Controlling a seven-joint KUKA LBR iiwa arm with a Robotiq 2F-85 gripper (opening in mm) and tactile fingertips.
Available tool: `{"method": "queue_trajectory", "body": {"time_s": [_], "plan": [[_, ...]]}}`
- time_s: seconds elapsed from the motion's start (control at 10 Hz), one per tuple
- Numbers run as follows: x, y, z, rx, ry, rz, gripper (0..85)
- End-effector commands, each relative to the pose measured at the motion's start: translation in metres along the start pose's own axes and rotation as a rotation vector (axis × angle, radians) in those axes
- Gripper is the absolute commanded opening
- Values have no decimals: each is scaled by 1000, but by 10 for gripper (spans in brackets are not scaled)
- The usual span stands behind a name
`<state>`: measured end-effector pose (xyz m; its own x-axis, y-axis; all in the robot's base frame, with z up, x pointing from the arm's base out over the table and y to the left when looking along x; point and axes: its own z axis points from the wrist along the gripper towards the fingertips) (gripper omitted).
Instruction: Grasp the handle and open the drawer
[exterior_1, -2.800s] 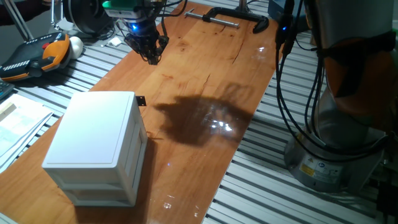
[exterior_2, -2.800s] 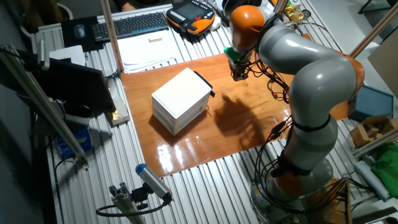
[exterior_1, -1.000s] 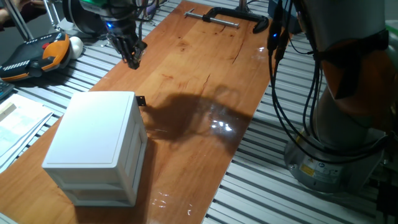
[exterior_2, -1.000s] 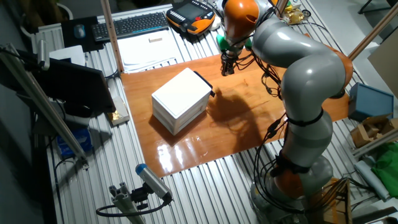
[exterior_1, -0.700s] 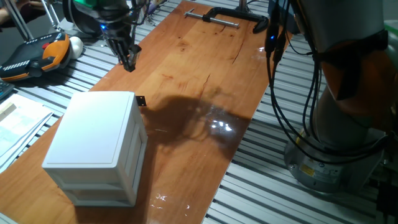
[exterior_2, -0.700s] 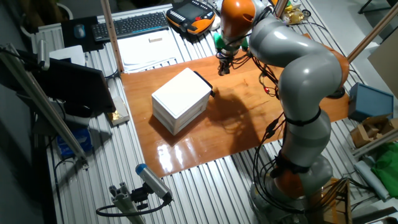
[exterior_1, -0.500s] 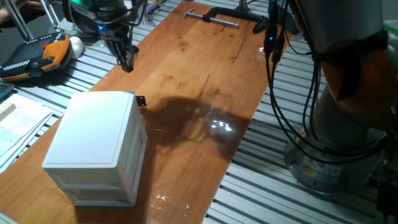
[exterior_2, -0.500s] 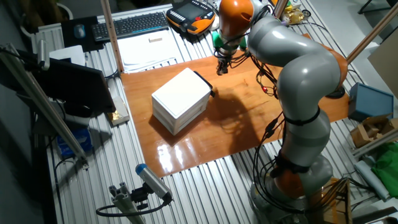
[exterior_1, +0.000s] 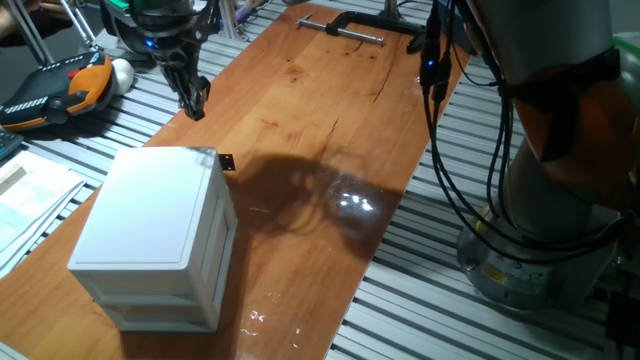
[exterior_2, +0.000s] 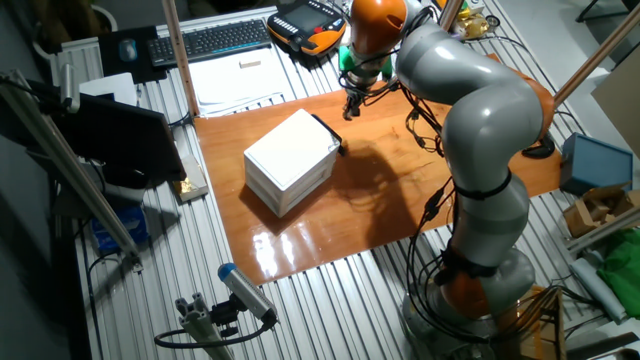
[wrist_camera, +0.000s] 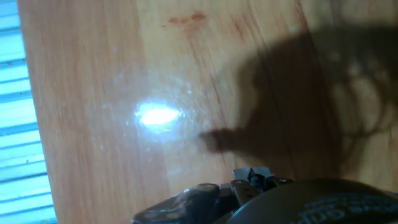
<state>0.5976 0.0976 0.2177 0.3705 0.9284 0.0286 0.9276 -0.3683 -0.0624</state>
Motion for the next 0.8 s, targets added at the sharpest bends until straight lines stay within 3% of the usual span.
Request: {"method": "queue_trajectory", "body": {"time_s": [0.0,0.3,0.7], "plan": [[2,-1,0,1,7,9,7],[7,-3,3,5,34,60,7],[15,-4,6,15,33,122,7]]}}
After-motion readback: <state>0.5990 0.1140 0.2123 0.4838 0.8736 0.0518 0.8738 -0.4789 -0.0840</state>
